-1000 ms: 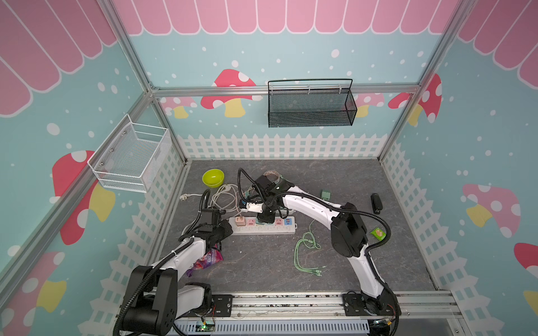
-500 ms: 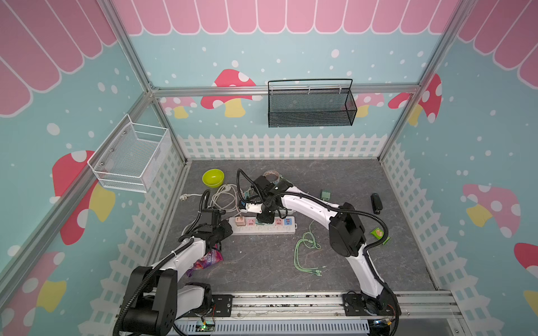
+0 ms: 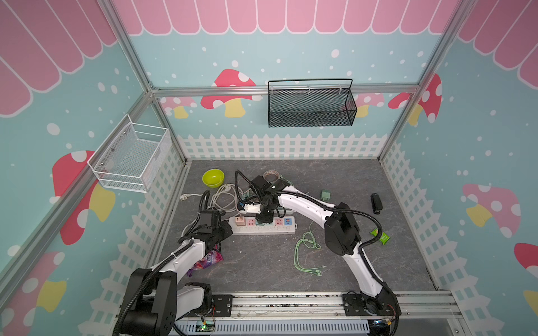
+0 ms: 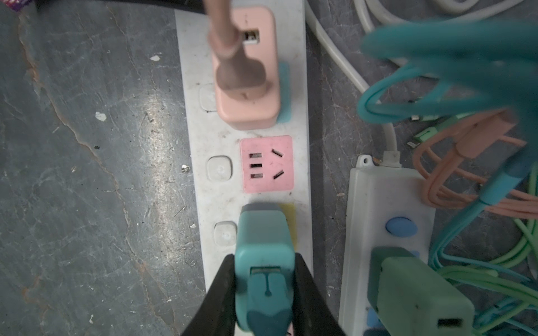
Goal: Insert plugs into power strip
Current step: Insert the plug into the socket.
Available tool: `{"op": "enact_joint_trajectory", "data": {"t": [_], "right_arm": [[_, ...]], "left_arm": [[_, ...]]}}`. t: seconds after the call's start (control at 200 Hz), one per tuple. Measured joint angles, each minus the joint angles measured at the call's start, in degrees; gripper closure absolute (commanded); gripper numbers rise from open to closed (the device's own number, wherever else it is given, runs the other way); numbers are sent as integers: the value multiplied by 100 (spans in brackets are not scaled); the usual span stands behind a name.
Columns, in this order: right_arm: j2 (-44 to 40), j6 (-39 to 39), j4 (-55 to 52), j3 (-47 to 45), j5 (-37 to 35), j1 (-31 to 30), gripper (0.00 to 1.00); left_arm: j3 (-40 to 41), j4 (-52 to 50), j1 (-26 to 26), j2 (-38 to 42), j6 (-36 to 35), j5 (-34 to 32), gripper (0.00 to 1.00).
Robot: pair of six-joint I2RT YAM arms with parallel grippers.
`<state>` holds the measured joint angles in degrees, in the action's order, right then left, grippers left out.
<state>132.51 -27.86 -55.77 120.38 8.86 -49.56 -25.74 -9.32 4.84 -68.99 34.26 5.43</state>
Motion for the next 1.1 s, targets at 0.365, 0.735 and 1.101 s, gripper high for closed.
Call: {"op": "enact_joint_trajectory", "data": {"t": [0.365, 0.735, 1.101], "right_arm": [[286, -59, -326, 442, -76, -28, 99], [306, -63, -354, 479, -101, -42, 97], [245, 35, -188, 393, 87, 7, 83]], "left_arm": [[39, 59, -2, 17, -2, 35, 68], [140, 22, -7, 264, 22, 87, 64], [20, -590, -20, 1043, 142, 190, 56]]}}
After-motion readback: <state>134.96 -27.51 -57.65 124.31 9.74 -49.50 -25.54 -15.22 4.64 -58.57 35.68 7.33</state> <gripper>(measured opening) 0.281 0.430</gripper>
